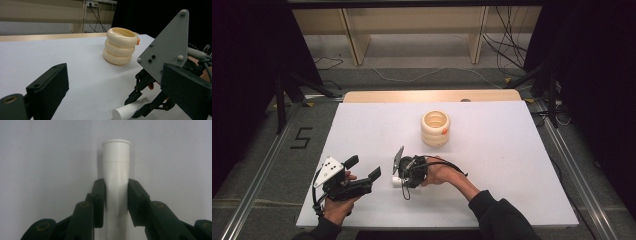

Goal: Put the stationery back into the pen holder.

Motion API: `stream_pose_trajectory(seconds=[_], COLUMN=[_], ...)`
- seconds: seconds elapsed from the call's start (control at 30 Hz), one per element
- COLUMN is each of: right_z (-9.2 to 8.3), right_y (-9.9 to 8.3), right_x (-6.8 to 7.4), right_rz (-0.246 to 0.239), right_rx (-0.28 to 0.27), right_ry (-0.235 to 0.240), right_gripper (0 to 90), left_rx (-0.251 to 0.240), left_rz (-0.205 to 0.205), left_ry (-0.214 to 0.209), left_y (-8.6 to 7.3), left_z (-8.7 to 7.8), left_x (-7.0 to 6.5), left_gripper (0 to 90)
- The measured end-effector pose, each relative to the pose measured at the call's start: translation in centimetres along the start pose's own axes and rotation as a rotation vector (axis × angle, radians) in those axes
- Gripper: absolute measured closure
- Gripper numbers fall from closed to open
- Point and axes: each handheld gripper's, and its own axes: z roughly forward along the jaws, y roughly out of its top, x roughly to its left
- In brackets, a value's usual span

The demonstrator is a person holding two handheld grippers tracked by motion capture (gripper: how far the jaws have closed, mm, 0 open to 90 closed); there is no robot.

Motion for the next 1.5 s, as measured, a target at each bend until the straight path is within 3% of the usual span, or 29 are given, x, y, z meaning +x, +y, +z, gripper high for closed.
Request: stream_pose_trajectory(seconds=[0.5,0.77,0.87,1.17,1.5], right_z=[-1.6,-2.5,-3.1,-4.8,-5.6], right_y=[-0.5,-1.1,-1.2,-2.2,-3.8], right_x=[-0.5,-1.1,-1.2,-2.0,-2.5], right_rz=[0.056,0.110,0.126,0.240,0.341], right_rx=[-0.103,-0.210,-0.230,-0.390,-0.506], right_ry=[-0.045,-0.043,-0.065,-0.117,-0.184], right_gripper=[69.6,69.8,69.8,69.8,69.7], left_rx=[-0.002,-0.005,-0.004,0.002,0.007], left_rz=[-0.003,-0.008,-0.007,-0.002,0.000], left_ry=[0.006,0.007,0.009,0.006,-0.001], left_y=[0.0,0.0,0.0,0.0,-0.1], left_z=[0.0,0.0,0.0,0.0,0.1], left_x=[0.0,0.0,0.0,0.0,0.0], left_gripper=[7.3,7.3,7.3,7.3,7.3])
